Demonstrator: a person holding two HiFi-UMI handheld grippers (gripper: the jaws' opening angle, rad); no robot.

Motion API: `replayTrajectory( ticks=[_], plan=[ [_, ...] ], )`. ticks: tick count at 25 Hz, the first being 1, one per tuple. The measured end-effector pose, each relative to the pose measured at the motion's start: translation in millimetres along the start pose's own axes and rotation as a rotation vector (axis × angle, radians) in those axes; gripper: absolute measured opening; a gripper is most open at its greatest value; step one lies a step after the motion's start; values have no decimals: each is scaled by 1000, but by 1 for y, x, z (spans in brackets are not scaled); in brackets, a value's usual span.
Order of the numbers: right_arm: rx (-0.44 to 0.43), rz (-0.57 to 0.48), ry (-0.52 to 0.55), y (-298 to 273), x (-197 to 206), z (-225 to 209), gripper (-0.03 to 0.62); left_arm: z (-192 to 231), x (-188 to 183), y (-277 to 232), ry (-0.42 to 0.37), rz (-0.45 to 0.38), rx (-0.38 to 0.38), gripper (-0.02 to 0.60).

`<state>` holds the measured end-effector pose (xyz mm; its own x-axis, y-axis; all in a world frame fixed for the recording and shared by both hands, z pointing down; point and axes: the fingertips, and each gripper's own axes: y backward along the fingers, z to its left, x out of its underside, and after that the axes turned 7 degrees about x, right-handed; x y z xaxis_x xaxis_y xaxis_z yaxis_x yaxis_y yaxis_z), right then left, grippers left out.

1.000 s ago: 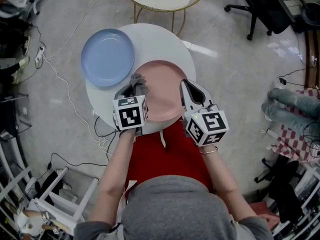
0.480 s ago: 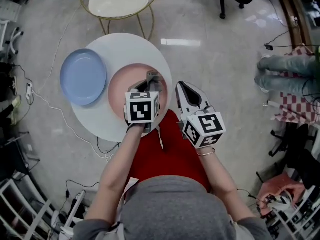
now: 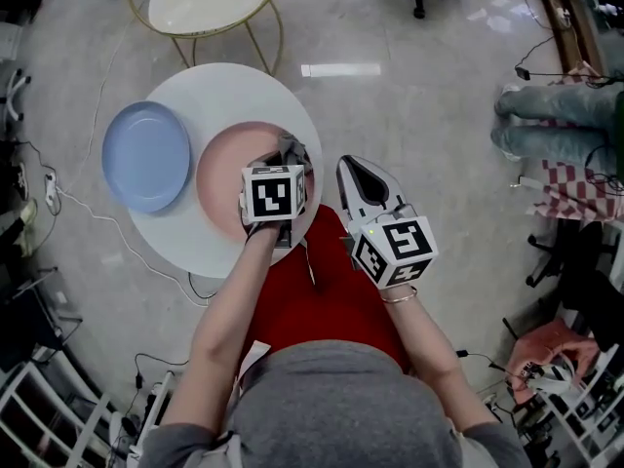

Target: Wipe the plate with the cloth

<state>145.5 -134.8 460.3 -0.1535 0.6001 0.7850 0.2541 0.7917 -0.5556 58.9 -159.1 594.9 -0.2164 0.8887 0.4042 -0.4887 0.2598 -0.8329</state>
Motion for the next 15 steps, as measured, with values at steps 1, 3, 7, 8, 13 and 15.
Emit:
replayTrajectory(
  ticks=[1,3,7,8,13,15],
  plan=[
    [-11,5,5,-3,0,3,29,6,1,2,6,3,-12,35],
    [-36,12,17,-6,-1,7,29,14,4,6,25,6,-35,35],
    [-87,25,36,-14,-4,21,29,33,12,18,40,17,-76,35],
    [-105,29,40,-17,-4,27,29,40,16,23,43,20,-92,35],
    [-192,51,80,-28,-3,59,29,68,38,43,99,24,-159,35],
    [-220,57,93,-31,-1,71,29,77,45,50,103,28,-182,35]
  ],
)
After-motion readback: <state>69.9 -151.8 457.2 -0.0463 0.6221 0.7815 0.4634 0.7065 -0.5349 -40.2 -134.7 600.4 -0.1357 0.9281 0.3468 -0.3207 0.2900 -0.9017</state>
